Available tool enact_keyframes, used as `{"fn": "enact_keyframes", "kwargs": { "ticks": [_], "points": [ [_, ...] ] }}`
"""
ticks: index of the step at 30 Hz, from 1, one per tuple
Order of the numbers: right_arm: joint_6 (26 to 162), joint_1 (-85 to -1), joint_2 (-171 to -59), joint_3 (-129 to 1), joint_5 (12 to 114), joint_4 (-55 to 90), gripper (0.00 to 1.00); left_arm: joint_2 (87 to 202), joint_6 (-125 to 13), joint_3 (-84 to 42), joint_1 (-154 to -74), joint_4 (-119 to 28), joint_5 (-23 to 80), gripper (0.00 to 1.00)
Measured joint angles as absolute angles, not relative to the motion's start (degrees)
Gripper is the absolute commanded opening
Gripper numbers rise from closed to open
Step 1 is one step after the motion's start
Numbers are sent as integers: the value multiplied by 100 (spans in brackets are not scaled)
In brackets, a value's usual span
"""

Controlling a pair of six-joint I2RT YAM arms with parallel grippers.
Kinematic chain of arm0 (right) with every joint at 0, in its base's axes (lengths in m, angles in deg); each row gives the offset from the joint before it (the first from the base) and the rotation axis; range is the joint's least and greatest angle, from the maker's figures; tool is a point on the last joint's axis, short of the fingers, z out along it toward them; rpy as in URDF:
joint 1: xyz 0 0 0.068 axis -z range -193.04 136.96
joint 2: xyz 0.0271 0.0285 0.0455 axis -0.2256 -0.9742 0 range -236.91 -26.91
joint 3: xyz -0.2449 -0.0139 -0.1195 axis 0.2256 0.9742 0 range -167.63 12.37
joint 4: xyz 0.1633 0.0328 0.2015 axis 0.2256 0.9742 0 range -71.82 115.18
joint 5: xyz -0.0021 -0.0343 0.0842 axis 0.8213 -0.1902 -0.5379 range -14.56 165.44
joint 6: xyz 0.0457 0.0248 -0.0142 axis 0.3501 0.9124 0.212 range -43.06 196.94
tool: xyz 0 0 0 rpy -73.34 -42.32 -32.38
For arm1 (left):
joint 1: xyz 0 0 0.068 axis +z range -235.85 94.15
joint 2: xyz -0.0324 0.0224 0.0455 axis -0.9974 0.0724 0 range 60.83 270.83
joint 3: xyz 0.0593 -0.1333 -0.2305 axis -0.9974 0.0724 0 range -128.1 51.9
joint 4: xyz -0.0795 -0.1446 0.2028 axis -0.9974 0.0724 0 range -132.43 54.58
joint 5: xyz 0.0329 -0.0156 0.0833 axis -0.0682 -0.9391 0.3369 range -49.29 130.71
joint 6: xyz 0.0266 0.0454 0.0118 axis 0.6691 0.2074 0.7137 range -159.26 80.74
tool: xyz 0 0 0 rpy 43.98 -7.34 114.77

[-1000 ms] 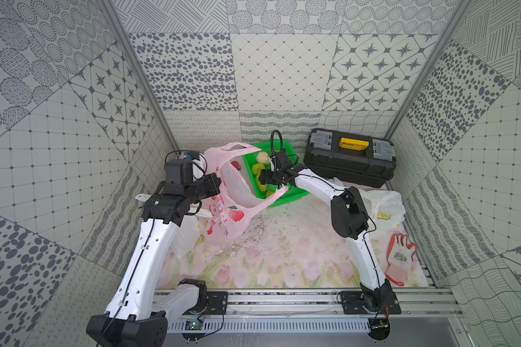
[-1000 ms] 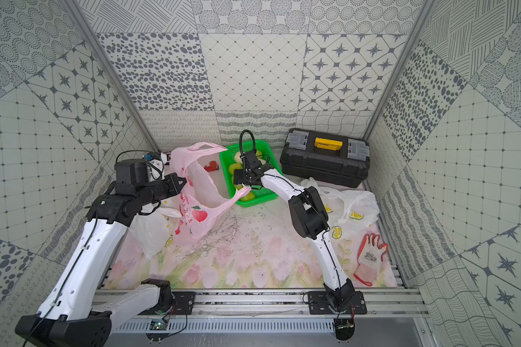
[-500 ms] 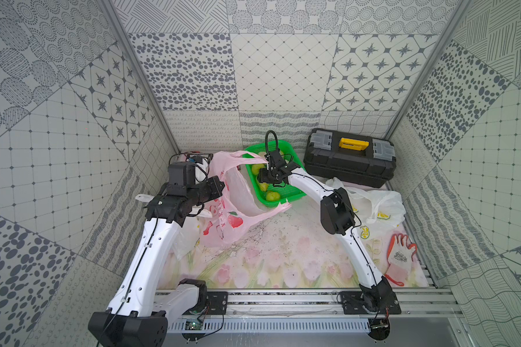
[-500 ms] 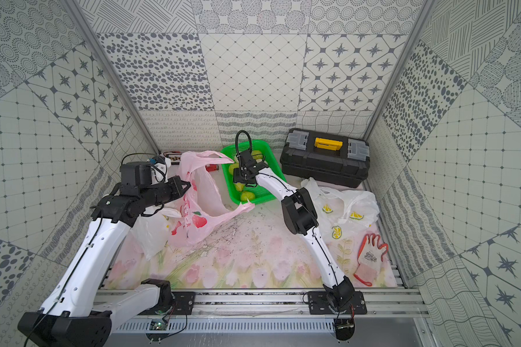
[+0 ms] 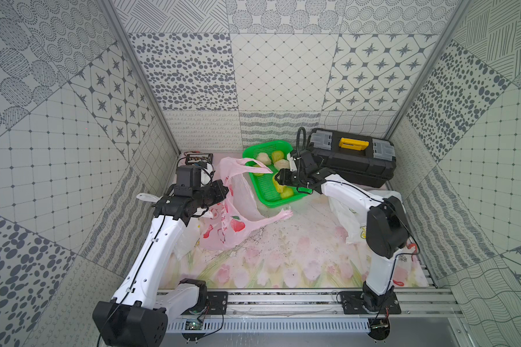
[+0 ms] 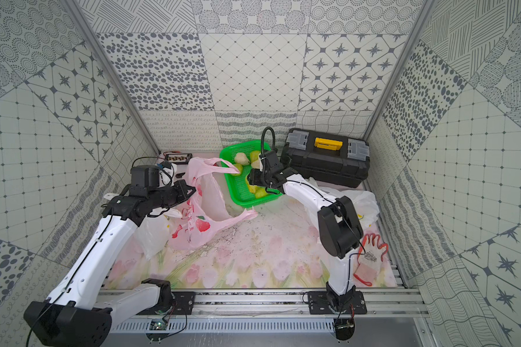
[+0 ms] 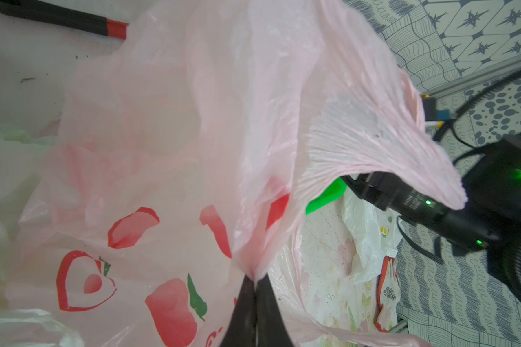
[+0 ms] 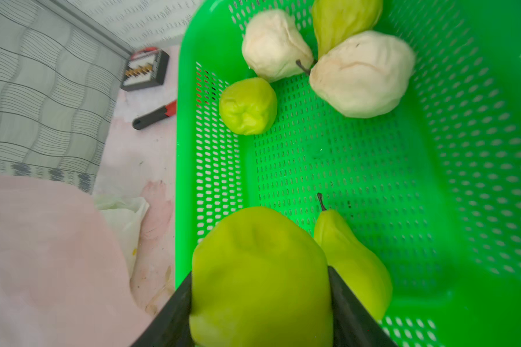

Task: Place the pears into plastic bags & tie knots
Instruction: Pick up the pear from the basket, then place the pear in the plastic bag.

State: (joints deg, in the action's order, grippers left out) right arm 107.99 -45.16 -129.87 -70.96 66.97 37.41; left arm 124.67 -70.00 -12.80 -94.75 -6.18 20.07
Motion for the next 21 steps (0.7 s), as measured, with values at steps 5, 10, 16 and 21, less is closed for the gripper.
{"fn": "enact_keyframes", "kwargs": {
  "ticks": [5, 10, 16, 21],
  "points": [
    [10989, -4485, -11406, -5724, 6275, 3199, 43, 12663, -7083, -1298, -9781, -701, 2011, 0],
    [11345, -4660, -10501, -5000, 5739, 2858, 43, 12799, -7171, -1333, -10072, -869, 2011, 0],
    [11546, -5514, -10329, -4932, 5363, 2219, 43, 12906, -7315, -1381, -10494, -945, 1996, 0],
    [11992, -5766, -10925, -4819, 5401, 1513, 43, 12880, -7597, -1383, -10835, -1236, 1850, 0]
  ]
}}
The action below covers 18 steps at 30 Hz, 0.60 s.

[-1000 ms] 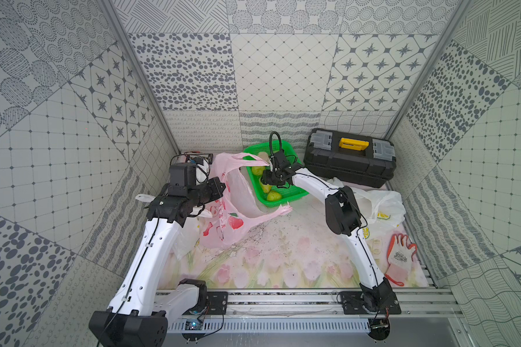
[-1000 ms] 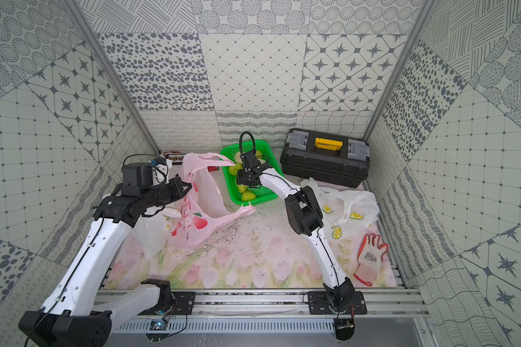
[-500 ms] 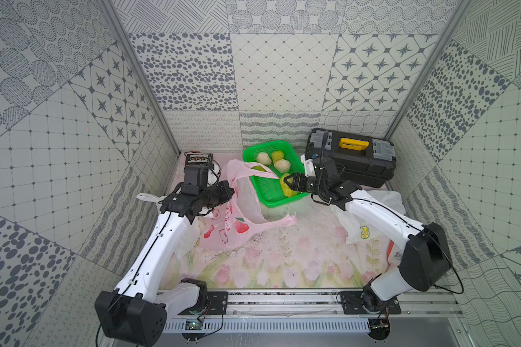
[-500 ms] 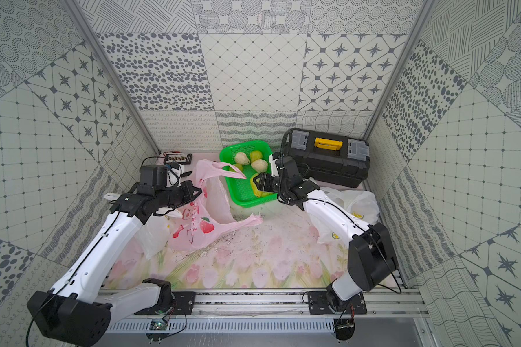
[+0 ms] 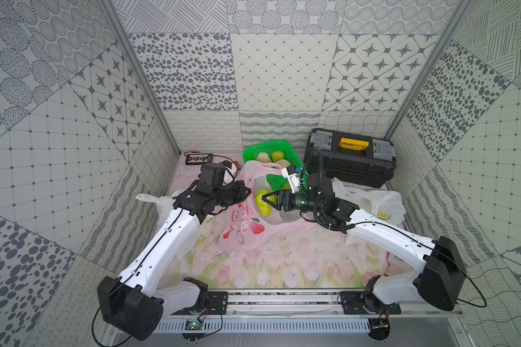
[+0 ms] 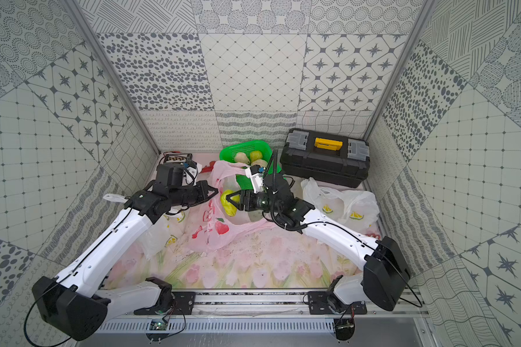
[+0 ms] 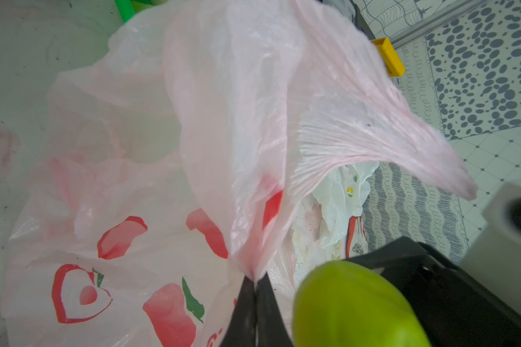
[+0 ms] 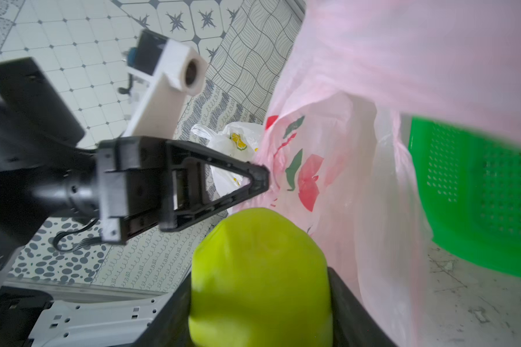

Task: Place the pears into plastic bags & tie knots
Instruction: Place the pear in the plastic bag.

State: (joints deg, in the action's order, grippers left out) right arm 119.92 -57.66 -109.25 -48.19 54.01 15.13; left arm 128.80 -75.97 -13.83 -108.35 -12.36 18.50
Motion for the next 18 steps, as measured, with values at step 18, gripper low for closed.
{"fn": "enact_keyframes", "kwargs": {
  "ticks": [18],
  "points": [
    [12110, -6505, -12025, -5026, 8474, 2488, 68, 12784, -8889, -199, -11510, -2679, 1740, 0]
  ]
}}
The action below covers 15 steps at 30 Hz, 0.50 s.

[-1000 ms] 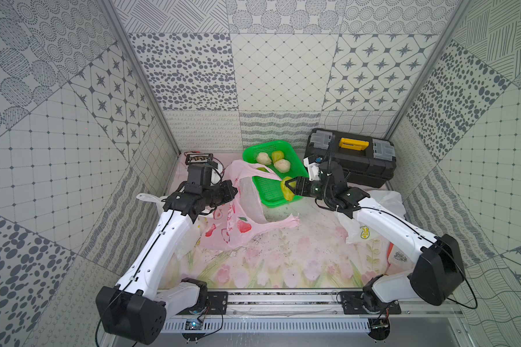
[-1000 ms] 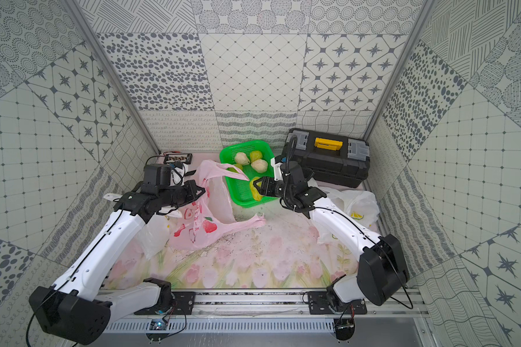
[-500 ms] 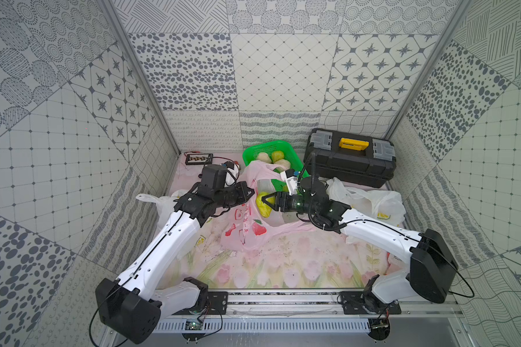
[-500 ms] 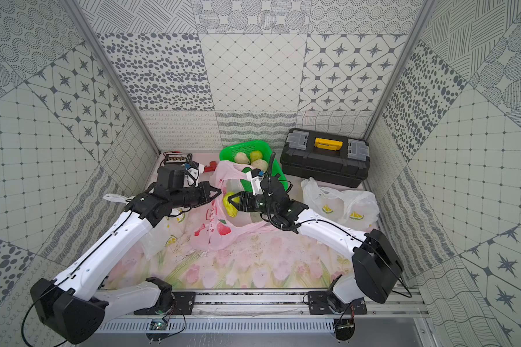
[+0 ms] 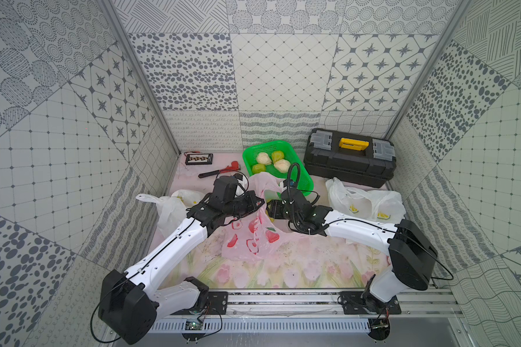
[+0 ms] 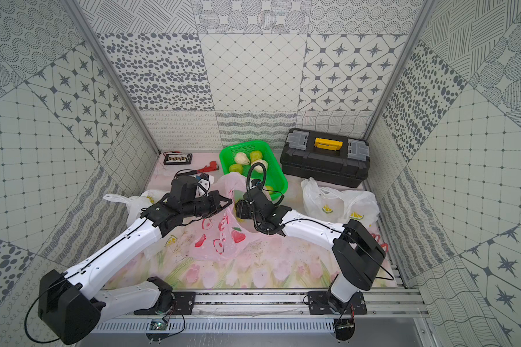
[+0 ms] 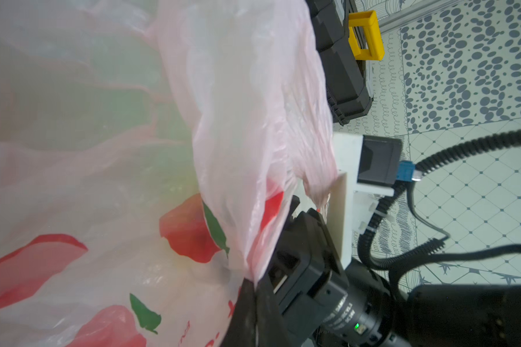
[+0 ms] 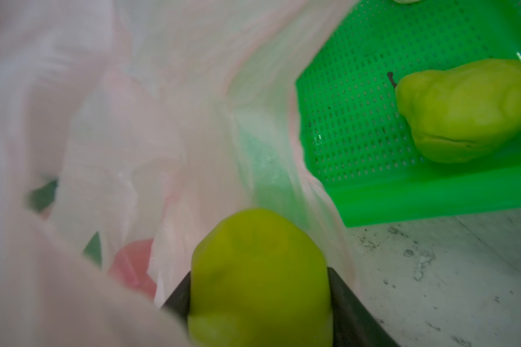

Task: Place the pears into plastic bags & tie knots
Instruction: Place the pear in the plastic bag.

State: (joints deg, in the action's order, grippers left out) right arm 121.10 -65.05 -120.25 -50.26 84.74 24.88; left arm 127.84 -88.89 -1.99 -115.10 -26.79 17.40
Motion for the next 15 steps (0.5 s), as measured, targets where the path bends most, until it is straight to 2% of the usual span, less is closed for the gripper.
{"fn": "enact_keyframes", "kwargs": {
  "ticks": [9, 15],
  "points": [
    [12104, -6579, -12219, -5151, 8303, 2661, 84, 12840, -8906, -196, -11514, -2725, 1828, 0],
    [11872, -6330, -12018, -5238, 7567, 2989, 86, 12838, -8830, -172, -11508, -2718, 1887, 0]
  ]
}}
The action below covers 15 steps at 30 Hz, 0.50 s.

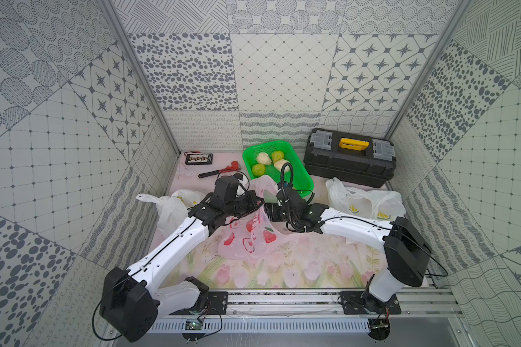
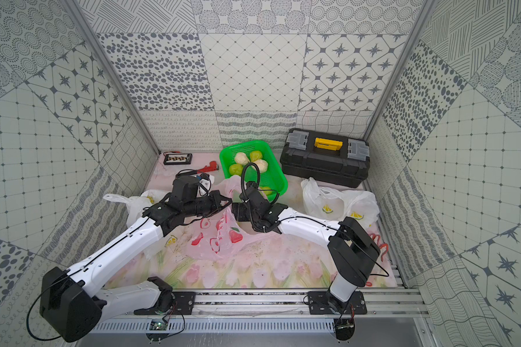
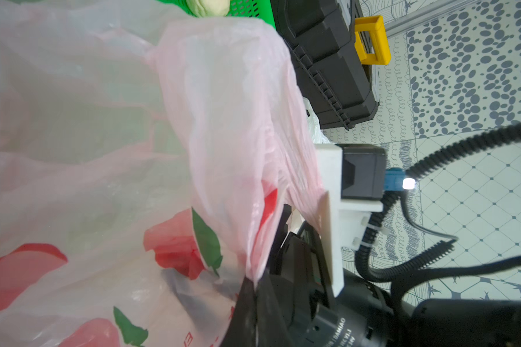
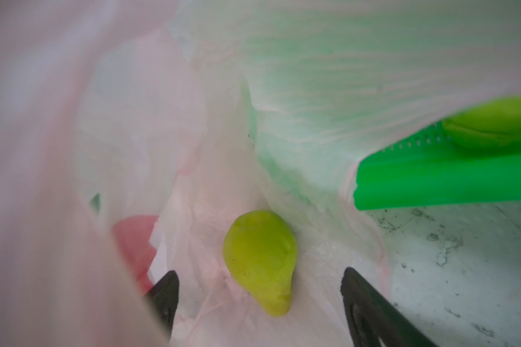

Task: Place the pears into plastic bags & tie knots
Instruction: Place the pear in the plastic bag, then pick up the pear from the basket.

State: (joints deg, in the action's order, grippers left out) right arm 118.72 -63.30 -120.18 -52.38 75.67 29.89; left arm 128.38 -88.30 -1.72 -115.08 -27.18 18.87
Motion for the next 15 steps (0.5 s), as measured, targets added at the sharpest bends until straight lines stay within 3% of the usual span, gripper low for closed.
{"fn": "enact_keyframes", "kwargs": {
  "ticks": [8, 15],
  "points": [
    [11275, -5560, -10799, -5649, 6456, 3887, 82, 12711, -8705, -80, -11082, -2633, 2116, 0],
    [10694, -4507, -10333, -6447, 6174, 4750, 79, 12480, -8867, 540, -10498, -2580, 2376, 0]
  ]
}}
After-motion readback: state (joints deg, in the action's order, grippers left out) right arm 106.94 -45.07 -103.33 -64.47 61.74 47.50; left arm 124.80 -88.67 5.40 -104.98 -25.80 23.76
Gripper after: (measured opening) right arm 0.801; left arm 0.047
